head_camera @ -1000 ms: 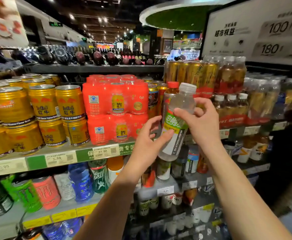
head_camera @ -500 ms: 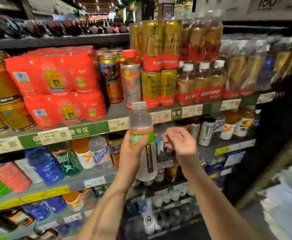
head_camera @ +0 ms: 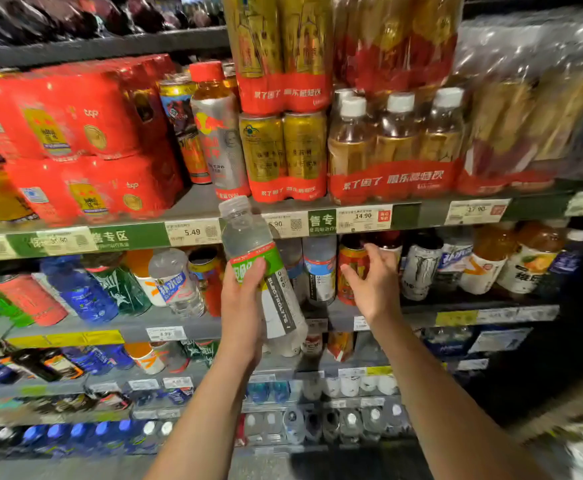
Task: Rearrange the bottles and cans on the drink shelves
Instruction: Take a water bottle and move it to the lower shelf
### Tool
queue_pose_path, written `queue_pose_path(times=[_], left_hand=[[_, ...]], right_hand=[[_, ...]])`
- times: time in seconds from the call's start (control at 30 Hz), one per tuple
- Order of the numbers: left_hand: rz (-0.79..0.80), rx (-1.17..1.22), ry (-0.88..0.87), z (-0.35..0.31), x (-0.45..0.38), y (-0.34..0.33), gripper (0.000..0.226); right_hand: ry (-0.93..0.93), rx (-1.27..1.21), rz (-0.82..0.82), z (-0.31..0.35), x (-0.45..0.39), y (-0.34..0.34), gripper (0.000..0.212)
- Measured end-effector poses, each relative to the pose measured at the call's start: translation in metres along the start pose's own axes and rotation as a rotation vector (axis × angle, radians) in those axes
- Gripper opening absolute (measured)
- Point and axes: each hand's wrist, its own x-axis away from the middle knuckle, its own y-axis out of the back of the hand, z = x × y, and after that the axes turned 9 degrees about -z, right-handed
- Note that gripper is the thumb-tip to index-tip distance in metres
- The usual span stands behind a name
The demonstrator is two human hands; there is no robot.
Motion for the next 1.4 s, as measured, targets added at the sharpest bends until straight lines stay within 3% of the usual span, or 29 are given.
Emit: queue_pose_path(times=[0.2,0.3,0.5,0.63,0.77,0.9,1.03,1.17,1.23,1.33,1.4], left_hand=[[-0.059,0.001,-0.017,0.002,0.004,-0.004,0.05],[-0.075,-0.032,-0.045,0.006,0.005,-0.008,0.05],[-0.044,-0.024,-0.064,0.008,0.01,-0.015,0.062],[-0.025,-0.022,-0.059,0.004,0.009,-0.014,0.058],[-0.006,0.02,-0.042,-0.002,0.005,-0.005,0.054],[0.004,0.05,-0.027,-0.013,0.0,0.004,0.06],[-0.011,0.035,-0.074,-0.025,-0.011,0.016,0.063],[0.003,0.013,-0.169,-0.045,-0.019,0.032,0.07],[0.016,0.018,-0.196,-0.054,-0.026,0.046,0.084],[-0.003,0.02,-0.141,-0.072,-0.039,0.072,0.126],[-0.011,0.057,-0.131,-0.084,-0.048,0.09,0.131]], right_hand=[[0.098,-0.014,-0.059,-0.007,0.007,0.001,0.046],[0.053,-0.055,-0.051,-0.013,0.013,0.0,0.046],[-0.099,-0.268,-0.007,-0.018,0.015,0.0,0.083],[-0.104,-0.251,-0.014,-0.023,0.015,0.001,0.073],[-0.148,-0.286,0.067,-0.021,0.017,0.011,0.074],[0.019,-0.249,0.189,-0.005,0.025,0.035,0.07],[0.097,-0.301,0.286,0.045,0.038,0.067,0.064],[0.073,-0.545,0.289,0.103,0.052,0.087,0.074],[0.077,-0.588,0.24,0.137,0.057,0.091,0.062],[0.119,-0.65,0.122,0.184,0.058,0.085,0.045],[0.132,-0.66,0.026,0.214,0.054,0.077,0.047]])
